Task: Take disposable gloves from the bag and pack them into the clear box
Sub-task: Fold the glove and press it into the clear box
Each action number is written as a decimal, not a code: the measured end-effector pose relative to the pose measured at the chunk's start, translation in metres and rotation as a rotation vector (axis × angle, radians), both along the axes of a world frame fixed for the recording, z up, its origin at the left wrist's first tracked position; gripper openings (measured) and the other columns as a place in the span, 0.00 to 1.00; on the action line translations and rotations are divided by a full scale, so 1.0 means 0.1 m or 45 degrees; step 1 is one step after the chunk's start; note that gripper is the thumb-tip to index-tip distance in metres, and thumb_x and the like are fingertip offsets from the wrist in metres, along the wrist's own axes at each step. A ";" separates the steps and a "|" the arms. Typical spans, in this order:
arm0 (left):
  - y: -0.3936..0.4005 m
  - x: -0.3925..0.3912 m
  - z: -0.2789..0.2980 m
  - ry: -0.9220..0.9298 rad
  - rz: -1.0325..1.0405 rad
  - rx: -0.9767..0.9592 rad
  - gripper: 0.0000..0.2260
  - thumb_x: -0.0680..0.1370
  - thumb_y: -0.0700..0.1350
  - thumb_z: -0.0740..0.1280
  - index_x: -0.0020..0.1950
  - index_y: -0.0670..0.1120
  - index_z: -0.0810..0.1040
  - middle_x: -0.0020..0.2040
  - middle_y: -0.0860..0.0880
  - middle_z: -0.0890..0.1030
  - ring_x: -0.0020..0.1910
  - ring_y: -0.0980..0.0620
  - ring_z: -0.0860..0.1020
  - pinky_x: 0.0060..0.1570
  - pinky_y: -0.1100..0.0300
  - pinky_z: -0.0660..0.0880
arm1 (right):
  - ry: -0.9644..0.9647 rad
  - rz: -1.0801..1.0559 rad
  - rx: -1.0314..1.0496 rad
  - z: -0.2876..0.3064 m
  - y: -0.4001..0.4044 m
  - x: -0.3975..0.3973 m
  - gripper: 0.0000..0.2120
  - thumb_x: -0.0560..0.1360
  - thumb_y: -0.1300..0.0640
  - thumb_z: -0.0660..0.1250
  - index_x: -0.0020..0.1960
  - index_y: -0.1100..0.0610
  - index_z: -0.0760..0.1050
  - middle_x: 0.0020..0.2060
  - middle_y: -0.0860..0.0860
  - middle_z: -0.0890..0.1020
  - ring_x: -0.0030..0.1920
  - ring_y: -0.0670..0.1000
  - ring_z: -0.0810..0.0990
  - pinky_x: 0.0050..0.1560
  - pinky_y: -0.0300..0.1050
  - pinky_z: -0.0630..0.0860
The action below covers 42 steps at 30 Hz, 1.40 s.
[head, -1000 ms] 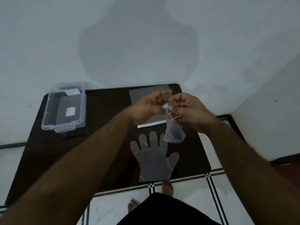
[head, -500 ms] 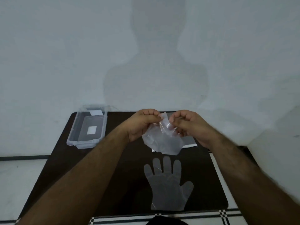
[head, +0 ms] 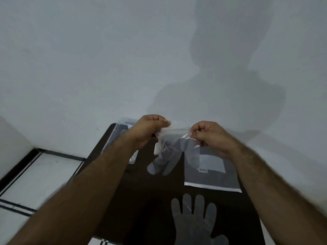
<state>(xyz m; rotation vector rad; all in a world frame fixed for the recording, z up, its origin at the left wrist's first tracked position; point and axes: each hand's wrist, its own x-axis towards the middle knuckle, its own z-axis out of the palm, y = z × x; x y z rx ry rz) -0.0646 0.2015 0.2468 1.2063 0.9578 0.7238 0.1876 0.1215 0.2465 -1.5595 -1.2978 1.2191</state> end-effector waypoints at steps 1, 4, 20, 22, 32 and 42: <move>0.08 -0.08 0.01 0.041 0.033 0.020 0.05 0.78 0.41 0.77 0.46 0.42 0.83 0.39 0.43 0.77 0.33 0.51 0.73 0.33 0.60 0.71 | -0.011 0.020 0.005 0.02 0.10 -0.02 0.05 0.78 0.61 0.76 0.51 0.63 0.84 0.39 0.55 0.84 0.39 0.50 0.80 0.40 0.43 0.78; 0.32 -0.34 -0.01 0.113 0.098 0.081 0.06 0.80 0.40 0.75 0.44 0.44 0.81 0.36 0.47 0.76 0.31 0.53 0.70 0.33 0.58 0.66 | -0.049 0.045 0.001 0.05 0.39 -0.15 0.03 0.79 0.59 0.75 0.51 0.59 0.85 0.40 0.53 0.88 0.40 0.50 0.82 0.41 0.43 0.78; 2.18 -1.86 -0.70 0.367 -0.028 0.036 0.08 0.85 0.44 0.71 0.53 0.40 0.79 0.47 0.36 0.88 0.20 0.53 0.69 0.20 0.64 0.66 | -0.340 -0.136 0.019 -0.55 2.20 -1.70 0.02 0.78 0.63 0.76 0.47 0.58 0.86 0.35 0.47 0.88 0.30 0.43 0.81 0.34 0.40 0.79; 2.46 -1.95 -0.78 0.368 -0.047 0.048 0.08 0.85 0.44 0.71 0.52 0.40 0.78 0.47 0.37 0.89 0.20 0.52 0.72 0.21 0.64 0.69 | -0.402 -0.133 0.059 -0.63 2.45 -1.82 0.02 0.78 0.63 0.76 0.47 0.57 0.87 0.37 0.48 0.89 0.33 0.49 0.84 0.36 0.45 0.82; 2.97 -2.16 -0.99 0.167 0.081 0.458 0.05 0.86 0.43 0.67 0.52 0.43 0.77 0.44 0.40 0.88 0.42 0.40 0.88 0.45 0.49 0.84 | -0.677 -0.044 0.407 -0.53 2.83 -2.09 0.04 0.81 0.55 0.74 0.52 0.53 0.87 0.41 0.43 0.87 0.41 0.45 0.86 0.42 0.47 0.87; 2.30 -2.71 -1.57 0.392 -0.145 0.955 0.12 0.88 0.56 0.62 0.57 0.48 0.76 0.47 0.46 0.86 0.44 0.41 0.86 0.42 0.40 0.82 | -0.969 0.296 0.517 -0.84 2.09 -2.32 0.10 0.83 0.53 0.70 0.60 0.54 0.86 0.53 0.48 0.89 0.52 0.45 0.85 0.54 0.40 0.79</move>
